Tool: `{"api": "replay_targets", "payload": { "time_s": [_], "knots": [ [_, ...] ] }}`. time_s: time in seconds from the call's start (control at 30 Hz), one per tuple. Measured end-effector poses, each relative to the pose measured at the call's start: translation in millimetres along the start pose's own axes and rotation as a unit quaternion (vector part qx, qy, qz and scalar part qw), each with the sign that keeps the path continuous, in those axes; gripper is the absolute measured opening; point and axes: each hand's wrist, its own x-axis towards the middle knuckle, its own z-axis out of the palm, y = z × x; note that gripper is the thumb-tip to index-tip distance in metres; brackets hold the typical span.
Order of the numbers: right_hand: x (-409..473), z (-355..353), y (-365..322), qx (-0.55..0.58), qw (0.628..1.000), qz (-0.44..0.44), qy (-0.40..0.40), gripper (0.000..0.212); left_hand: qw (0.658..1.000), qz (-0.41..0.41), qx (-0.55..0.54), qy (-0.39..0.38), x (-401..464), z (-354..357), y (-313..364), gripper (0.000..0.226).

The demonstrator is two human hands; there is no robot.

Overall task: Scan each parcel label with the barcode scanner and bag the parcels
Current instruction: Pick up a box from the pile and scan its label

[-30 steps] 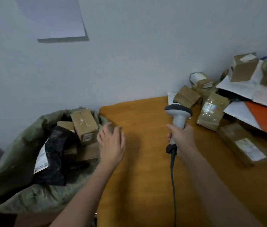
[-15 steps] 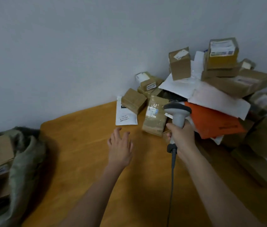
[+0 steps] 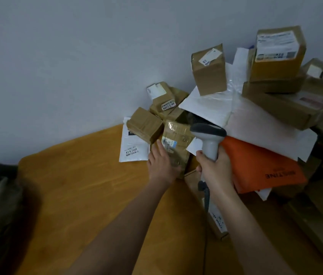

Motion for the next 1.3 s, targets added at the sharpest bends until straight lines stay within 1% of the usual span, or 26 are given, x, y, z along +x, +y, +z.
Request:
{"api": "replay_targets", "payload": {
  "time_s": [0.13, 0.27, 0.37, 0.43, 0.5, 0.57, 0.67, 0.7, 0.73, 0.77, 0.83, 0.9, 0.93, 0.97, 1.03, 1.07, 1.13, 1.23, 1.3],
  "knots": [
    [13.8, -3.8, 15.6, 0.002, 1.0, 0.012, -0.01, 0.009, 0.999, -0.049, -0.01, -0.014, 27.0, 32.4, 0.1, 0.138],
    [19.6, -15.0, 20.7, 0.003, 1.0, 0.014, -0.026, 0.01, 0.993, -0.105, -0.054, 0.01, 40.0, 45.5, 2.9, 0.144],
    [20.8, -20.1, 21.5, 0.004, 0.999, 0.014, -0.029, 0.011, 0.989, -0.123, -0.084, 0.025, 40.4, 48.5, 3.3, 0.141],
    [19.0, -22.7, 20.7, 0.008, 0.999, 0.018, -0.027, 0.011, 0.983, -0.143, -0.112, 0.008, 36.8, 45.1, -6.3, 0.136],
    [15.5, -23.7, 17.7, 0.015, 0.999, 0.019, -0.03, 0.011, 0.963, -0.166, -0.21, -0.016, 32.4, 38.9, -26.3, 0.123],
    [9.8, -21.1, 13.0, 0.012, 0.999, 0.012, -0.035, 0.013, 0.932, -0.166, -0.32, -0.032, 19.5, 24.1, -47.3, 0.101],
    [-2.6, -10.5, 6.5, 0.014, 0.999, 0.008, -0.042, 0.016, 0.891, -0.153, -0.413, -0.116, -16.1, -8.5, -66.5, 0.062],
    [-7.5, -5.9, 4.8, 0.015, 0.999, 0.008, -0.046, 0.016, 0.871, -0.157, -0.443, -0.141, -29.6, -20.1, -69.0, 0.054],
    [-13.5, -1.2, 3.3, 0.012, 0.999, 0.006, -0.051, 0.015, 0.845, -0.165, -0.483, -0.159, -43.1, -31.1, -72.2, 0.05],
    [-20.4, 4.1, 2.1, 0.008, 0.998, 0.004, -0.055, 0.014, 0.815, -0.173, -0.526, -0.172, -56.4, -42.5, -75.8, 0.05],
    [-36.0, 15.3, 1.9, 0.009, 0.998, 0.007, -0.062, 0.015, 0.739, -0.181, -0.619, -0.197, -81.7, -61.9, -83.7, 0.057],
    [-55.9, 26.5, 1.7, 0.011, 0.998, 0.01, -0.067, 0.02, 0.655, -0.17, -0.704, -0.214, -105.6, -77.6, -93.1, 0.063],
    [-67.6, 31.7, 0.8, 0.011, 0.997, 0.008, -0.07, 0.024, 0.623, -0.155, -0.734, -0.221, -116.5, -84.1, -99.0, 0.065],
    [-79.6, 36.8, 0.0, 0.013, 0.997, 0.005, -0.075, 0.029, 0.601, -0.138, -0.753, -0.229, -126.8, -89.9, -105.0, 0.067],
    [-104.7, 46.8, -2.4, 0.016, 0.996, -0.002, -0.088, 0.035, 0.574, -0.109, -0.775, -0.24, -147.6, -101.9, -115.4, 0.068],
    [-117.1, 52.0, -3.5, 0.016, 0.995, -0.003, -0.099, 0.036, 0.565, -0.096, -0.782, -0.244, -158.5, -108.9, -119.8, 0.067],
    [-141.5, 63.8, -4.9, 0.024, 0.991, 0.006, -0.129, 0.037, 0.566, -0.074, -0.784, -0.245, -178.9, -123.8, -129.8, 0.063],
    [-174.6, 81.7, 0.9, 0.029, 0.985, 0.01, -0.169, 0.041, 0.596, -0.069, -0.762, -0.242, -203.3, -146.6, -146.8, 0.061],
    [-194.1, 90.7, 6.7, 0.026, 0.984, 0.008, -0.174, 0.044, 0.632, -0.074, -0.734, -0.237, -216.8, -158.5, -158.6, 0.06]
  ]
}}
